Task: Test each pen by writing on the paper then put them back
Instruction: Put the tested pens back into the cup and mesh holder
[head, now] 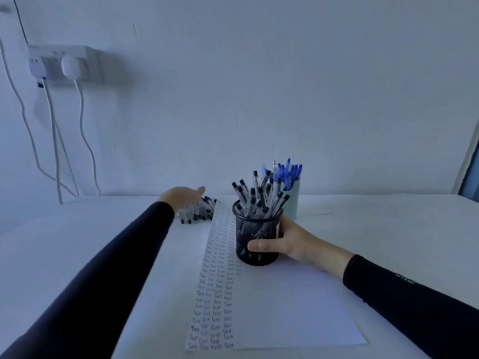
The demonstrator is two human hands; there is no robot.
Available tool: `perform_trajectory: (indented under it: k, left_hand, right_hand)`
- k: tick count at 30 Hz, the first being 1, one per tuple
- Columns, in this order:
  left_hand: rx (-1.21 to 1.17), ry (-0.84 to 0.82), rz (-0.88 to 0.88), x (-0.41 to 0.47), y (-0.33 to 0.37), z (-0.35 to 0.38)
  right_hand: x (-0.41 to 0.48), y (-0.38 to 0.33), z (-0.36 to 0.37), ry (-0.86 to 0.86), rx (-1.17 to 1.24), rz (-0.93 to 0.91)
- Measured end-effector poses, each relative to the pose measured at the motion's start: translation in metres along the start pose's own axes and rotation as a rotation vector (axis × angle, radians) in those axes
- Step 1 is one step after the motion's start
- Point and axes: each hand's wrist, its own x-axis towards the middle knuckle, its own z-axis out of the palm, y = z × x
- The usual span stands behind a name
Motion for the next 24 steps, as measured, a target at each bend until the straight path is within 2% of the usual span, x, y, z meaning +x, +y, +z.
perform_trajectory:
  k: [3,5,7,12,16,20,24]
  left_hand:
    - [-0.052,0.052,-0.077,0.074,-0.011,0.022]
    - [-0.014,0.018,-0.115,0.091,0.001,0.026]
    - [0.025,-0.030,-0.121,0.088,0.011,0.030]
    - [0.113,-0.014,-0.032,0.039,0.010,0.015]
    - [0.188,-0.008,-0.064,0.013,-0.007,0.008]
    - [0.146,0.070,-0.032,0.011,-0.015,0.006]
    - [0.101,0.016,-0.015,0.015,-0.010,0.014]
  right_hand:
    - [0.000,-0.002,0.001,-0.004,-0.001,-0.021]
    - [0.001,-0.001,0.000,-0.009,-0.006,-0.022]
    - [0.001,-0.001,-0.001,-0.005,0.002,-0.015]
    - [0.002,-0.001,-0.002,-0.013,-0.007,-0.024]
    - [0.001,0.001,-0.003,-0.014,0.006,-0.013]
    - [0.002,0.000,-0.001,-0.005,0.014,-0.010]
    - [0.001,-0.001,0.000,-0.011,0.008,-0.013]
